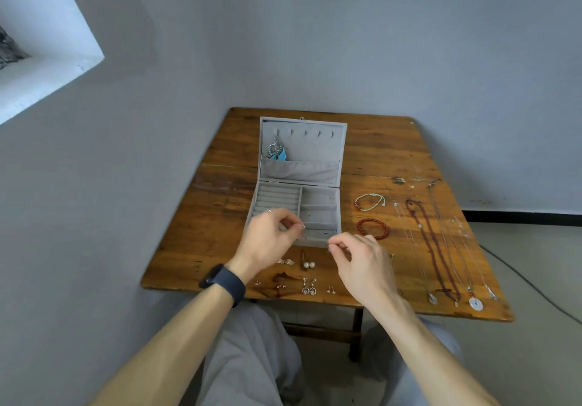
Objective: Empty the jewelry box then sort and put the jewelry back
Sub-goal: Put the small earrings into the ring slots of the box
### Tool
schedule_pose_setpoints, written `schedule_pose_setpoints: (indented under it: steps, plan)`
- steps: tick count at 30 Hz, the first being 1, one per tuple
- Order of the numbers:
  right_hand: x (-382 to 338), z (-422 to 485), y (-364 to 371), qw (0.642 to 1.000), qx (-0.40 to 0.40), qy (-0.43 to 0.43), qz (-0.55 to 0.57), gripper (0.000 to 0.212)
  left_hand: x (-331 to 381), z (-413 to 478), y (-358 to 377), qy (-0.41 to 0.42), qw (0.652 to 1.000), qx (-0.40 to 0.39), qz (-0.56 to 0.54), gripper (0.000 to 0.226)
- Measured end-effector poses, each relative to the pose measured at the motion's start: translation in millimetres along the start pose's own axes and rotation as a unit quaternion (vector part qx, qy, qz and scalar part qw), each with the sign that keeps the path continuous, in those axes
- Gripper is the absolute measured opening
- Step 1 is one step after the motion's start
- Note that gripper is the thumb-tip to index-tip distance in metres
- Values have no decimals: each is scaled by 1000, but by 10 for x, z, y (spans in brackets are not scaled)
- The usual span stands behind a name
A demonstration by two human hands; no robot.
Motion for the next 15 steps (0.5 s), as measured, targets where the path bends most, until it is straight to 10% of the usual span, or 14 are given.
schedule_pose_setpoints:
  steps: [6, 15]
  plan:
    - [-238, 289, 14, 993, -42, 14, 109, 10, -413, 251, -415, -160, 964, 118, -175, 11]
    - [-331, 532, 307, 945, -152, 116, 267, 9, -633, 249, -459, -259, 900, 94, -339, 13]
Point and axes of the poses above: each hand's wrist, its own z-axis towards the middle knuckle, its own y-axis out of the palm, x = y × z, the point moved 1 cm from there along z, towards the middle knuckle, and after that the axes turned 10 degrees about -z, right-handed, at the moved point
